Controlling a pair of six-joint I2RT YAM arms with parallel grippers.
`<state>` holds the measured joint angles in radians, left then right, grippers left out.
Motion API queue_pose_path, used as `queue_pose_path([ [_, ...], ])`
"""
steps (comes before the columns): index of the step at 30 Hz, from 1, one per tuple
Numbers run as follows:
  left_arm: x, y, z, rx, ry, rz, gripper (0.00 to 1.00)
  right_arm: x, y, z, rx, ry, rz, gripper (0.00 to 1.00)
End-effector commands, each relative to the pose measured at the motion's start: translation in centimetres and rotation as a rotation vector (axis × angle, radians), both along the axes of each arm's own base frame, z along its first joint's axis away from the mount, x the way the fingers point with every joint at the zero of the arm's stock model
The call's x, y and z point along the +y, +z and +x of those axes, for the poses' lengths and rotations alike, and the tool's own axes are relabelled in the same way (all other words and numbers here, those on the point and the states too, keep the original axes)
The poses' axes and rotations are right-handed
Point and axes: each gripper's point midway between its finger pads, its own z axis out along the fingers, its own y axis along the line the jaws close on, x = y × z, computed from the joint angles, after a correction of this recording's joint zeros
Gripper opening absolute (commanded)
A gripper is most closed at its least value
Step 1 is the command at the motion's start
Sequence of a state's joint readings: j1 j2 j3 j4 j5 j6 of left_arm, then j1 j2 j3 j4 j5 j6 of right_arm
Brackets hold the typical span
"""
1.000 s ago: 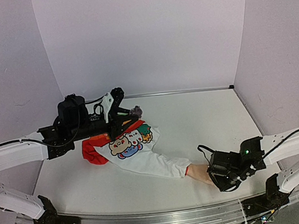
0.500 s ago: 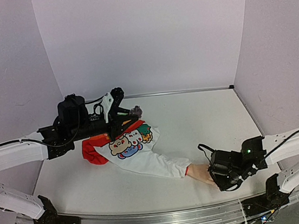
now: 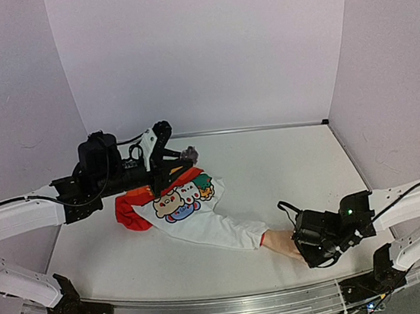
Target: Paint the nails
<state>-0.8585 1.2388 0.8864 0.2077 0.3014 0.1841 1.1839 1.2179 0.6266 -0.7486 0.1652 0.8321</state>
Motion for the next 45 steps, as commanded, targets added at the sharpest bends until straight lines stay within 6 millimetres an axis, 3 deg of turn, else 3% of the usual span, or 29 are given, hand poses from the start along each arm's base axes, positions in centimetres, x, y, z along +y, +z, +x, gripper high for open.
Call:
queue_pose_path([
  [1,0.5,1.5,-0.3,-0.034,0.010,-0.031,0.00,0.8,1.0,0.4,-0.023,0.014,0.033,0.00],
  [37,0.3,1.5,-0.2,-0.039,0.004,-0.030,0.00,1.1,1.1,0.5,-0.029,0.014,0.049,0.00],
  [45,0.4,1.4,-0.2,-0.038,0.006,-0.029,0.00,0.5,0.2,-0.1,0.011,-0.002,0.004,0.00],
])
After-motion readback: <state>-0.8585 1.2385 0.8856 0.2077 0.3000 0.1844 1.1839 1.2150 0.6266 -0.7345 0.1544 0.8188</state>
